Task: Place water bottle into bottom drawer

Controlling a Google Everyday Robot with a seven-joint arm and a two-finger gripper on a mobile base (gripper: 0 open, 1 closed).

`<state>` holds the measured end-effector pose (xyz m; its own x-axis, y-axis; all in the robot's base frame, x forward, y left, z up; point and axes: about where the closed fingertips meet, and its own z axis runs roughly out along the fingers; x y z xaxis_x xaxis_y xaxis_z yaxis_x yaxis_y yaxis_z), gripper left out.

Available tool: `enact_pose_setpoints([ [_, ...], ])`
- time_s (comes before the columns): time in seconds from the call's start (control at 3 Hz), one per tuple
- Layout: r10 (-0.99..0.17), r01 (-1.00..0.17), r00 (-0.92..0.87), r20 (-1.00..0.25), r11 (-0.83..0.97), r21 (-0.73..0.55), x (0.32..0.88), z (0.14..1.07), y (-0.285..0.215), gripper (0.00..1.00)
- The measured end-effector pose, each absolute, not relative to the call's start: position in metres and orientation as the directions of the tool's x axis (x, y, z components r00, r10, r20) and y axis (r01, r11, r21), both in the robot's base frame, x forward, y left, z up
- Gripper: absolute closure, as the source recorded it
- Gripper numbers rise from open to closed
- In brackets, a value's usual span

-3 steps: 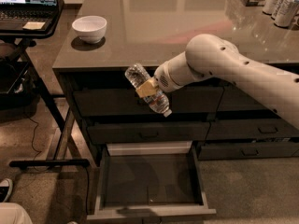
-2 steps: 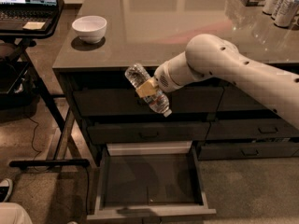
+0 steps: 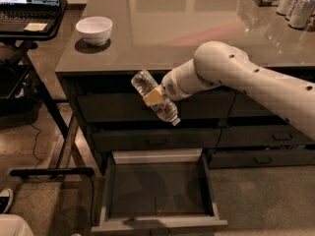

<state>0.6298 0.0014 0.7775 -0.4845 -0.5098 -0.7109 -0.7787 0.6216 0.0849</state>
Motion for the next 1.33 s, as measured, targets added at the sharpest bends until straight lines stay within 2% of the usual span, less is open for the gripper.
enact_pose_setpoints([
  [0.33, -0.522, -0.78, -0.505, -0.688, 0.616, 0.105, 0.622, 0.727, 0.001, 1.0],
  [1.33, -0.523, -0.781, -0.507, -0.685, 0.616, 0.107, 0.621, 0.707, 0.001, 1.0],
])
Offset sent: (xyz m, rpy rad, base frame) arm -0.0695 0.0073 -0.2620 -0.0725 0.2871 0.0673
